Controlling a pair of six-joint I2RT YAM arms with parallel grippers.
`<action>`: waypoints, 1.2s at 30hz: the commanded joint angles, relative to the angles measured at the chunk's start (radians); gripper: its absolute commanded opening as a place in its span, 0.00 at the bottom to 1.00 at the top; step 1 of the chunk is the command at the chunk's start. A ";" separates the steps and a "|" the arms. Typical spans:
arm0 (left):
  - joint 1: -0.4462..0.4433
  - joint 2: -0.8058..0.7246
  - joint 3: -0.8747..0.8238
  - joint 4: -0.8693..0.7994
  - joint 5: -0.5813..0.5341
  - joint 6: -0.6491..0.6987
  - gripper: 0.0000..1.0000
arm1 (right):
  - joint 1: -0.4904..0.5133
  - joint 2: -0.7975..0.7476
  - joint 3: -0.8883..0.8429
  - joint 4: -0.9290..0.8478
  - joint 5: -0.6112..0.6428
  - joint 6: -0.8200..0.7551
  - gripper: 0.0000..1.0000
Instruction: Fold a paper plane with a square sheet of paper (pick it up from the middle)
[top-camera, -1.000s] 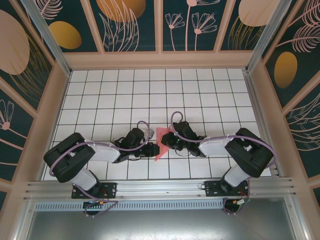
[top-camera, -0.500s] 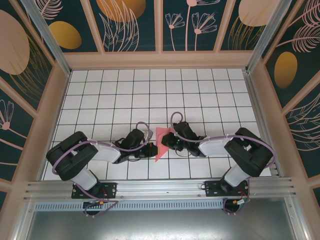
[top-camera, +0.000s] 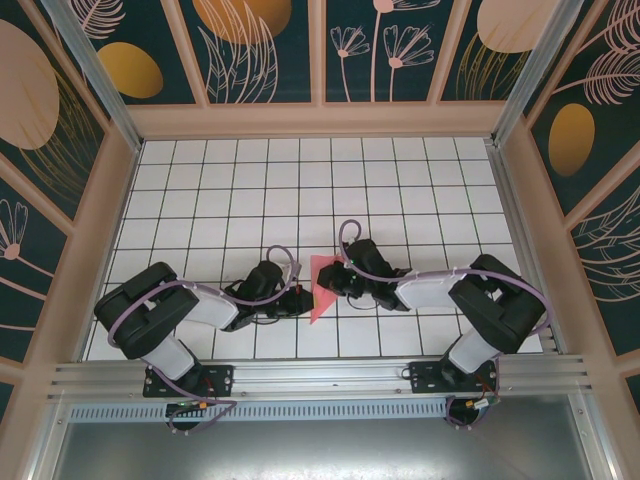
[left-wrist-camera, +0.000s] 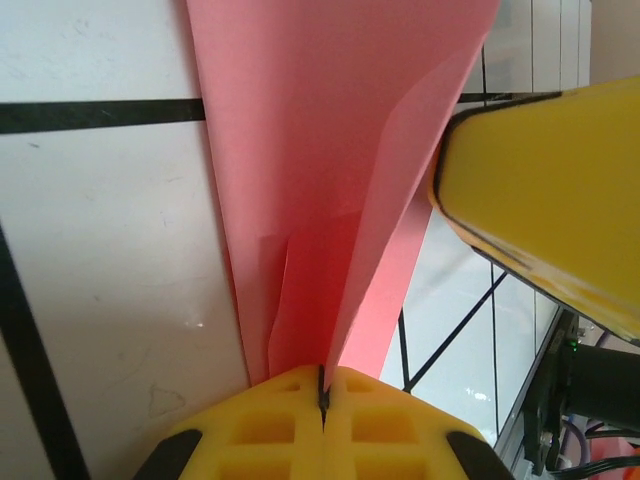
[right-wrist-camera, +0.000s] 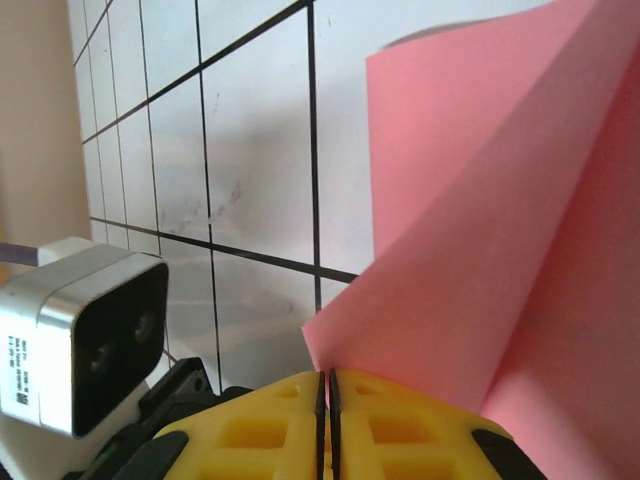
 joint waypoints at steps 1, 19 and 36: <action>0.005 0.026 -0.038 -0.014 0.001 -0.050 0.00 | -0.016 0.027 0.026 0.032 -0.016 -0.019 0.14; 0.006 0.072 -0.049 0.007 0.016 -0.133 0.00 | -0.057 0.090 0.051 0.064 -0.088 -0.036 0.15; 0.005 0.069 -0.048 -0.013 0.025 -0.143 0.00 | -0.057 0.181 0.080 0.066 -0.107 -0.061 0.15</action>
